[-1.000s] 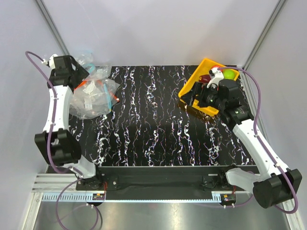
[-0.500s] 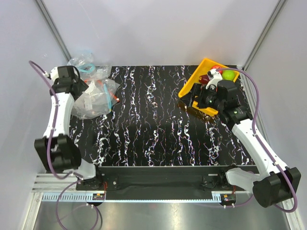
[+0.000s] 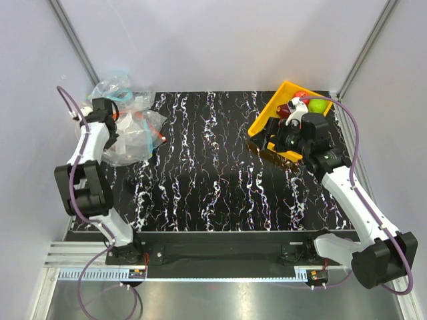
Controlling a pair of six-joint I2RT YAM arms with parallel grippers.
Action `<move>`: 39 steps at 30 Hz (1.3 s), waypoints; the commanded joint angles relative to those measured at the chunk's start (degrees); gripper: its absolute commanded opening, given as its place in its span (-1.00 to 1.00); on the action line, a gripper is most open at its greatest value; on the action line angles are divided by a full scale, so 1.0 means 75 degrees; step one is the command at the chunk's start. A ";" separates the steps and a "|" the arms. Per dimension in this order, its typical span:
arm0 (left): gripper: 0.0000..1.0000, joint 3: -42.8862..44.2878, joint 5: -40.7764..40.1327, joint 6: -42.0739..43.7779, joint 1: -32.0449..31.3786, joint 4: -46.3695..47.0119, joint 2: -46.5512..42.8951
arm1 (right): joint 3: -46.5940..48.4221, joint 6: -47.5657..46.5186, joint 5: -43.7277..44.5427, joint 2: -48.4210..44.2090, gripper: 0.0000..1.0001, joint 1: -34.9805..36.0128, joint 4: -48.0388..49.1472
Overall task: Place the food in the zip-top bag and seal the zipper
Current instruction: Pick up the zipper food storage bag at the center of the board, then place the zipper food storage bag at the center of the board.
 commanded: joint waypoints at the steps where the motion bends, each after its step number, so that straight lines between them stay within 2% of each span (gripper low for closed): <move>1: -1.00 -0.0085 -0.1354 -0.0332 0.0048 0.0223 -0.1516 | 0.0005 0.0052 -0.0196 0.0003 1.00 -0.0030 0.0209; 4: -1.00 -0.0190 -0.2185 -0.0707 0.0048 0.0211 -0.2536 | 0.0052 0.0087 -0.0325 0.0167 0.99 -0.0019 0.0232; 9: -1.00 0.0172 -0.1885 -0.0147 -0.0046 0.0551 -0.3826 | 0.0215 0.0110 -0.0536 0.0401 0.99 -0.0030 0.0221; 12: -1.00 0.0569 -0.0738 0.0241 -0.0210 0.0493 -0.4236 | 0.0590 0.0063 -0.0840 0.0811 0.99 -0.0030 -0.0013; 17: -1.00 0.0431 0.2577 0.0780 -0.0245 0.0996 -0.5209 | 0.0919 0.0145 -0.1286 0.1046 0.99 -0.0030 -0.0201; 18: -1.00 0.0129 0.3022 0.0804 -0.0245 0.1228 -0.5349 | 0.0884 0.0157 -0.1275 0.1023 0.99 -0.0019 -0.0132; 19: -1.00 -0.0071 0.3920 0.0839 -0.0257 0.1393 -0.5513 | 0.0861 0.0203 -0.1275 0.0999 0.99 -0.0030 -0.0131; 21: -1.00 -0.0586 0.4558 0.0454 -0.0351 0.1976 -0.5982 | 0.0849 0.0239 -0.1391 0.0999 1.00 -0.0019 -0.0178; 22: -1.00 -0.1297 0.5537 0.0162 -0.0386 0.2352 -0.6262 | 0.0802 0.0286 -0.1462 0.0999 0.99 -0.0019 -0.0189; 23: -1.00 -0.1606 0.5906 -0.0108 -0.0444 0.2669 -0.6358 | 0.0779 0.0332 -0.1509 0.0988 0.99 -0.0030 -0.0190; 26: -1.00 -0.2522 0.6881 -0.0917 -0.1098 0.3736 -0.6394 | 0.0580 0.0508 -0.1580 0.0847 0.99 -0.0030 -0.0143; 27: -1.00 -0.2546 0.6836 -0.0896 -0.1414 0.3727 -0.6324 | 0.0533 0.0567 -0.1556 0.0801 0.99 -0.0030 -0.0131; 28: -1.00 -0.2581 0.6441 -0.0803 -0.2229 0.3762 -0.6196 | 0.0440 0.0637 -0.1579 0.0719 1.00 -0.0030 -0.0108; 31: -1.00 -0.2850 0.6097 -0.0649 -0.3393 0.4240 -0.5752 | 0.0369 0.0696 -0.1556 0.0648 0.99 -0.0030 -0.0236; 37: -1.00 -0.3858 0.7174 -0.1305 -0.3936 0.5974 -0.4206 | 0.0146 0.0731 -0.0947 0.0402 0.99 -0.0030 -0.0564; 38: -0.94 -0.3893 0.7257 -0.1190 -0.3948 0.6023 -0.4051 | 0.0146 0.0720 -0.0889 0.0402 0.99 -0.0019 -0.0611; 39: -0.42 -0.3859 0.7211 -0.1003 -0.3960 0.5792 -0.3934 | 0.0146 0.0720 -0.0807 0.0390 0.99 -0.0030 -0.0727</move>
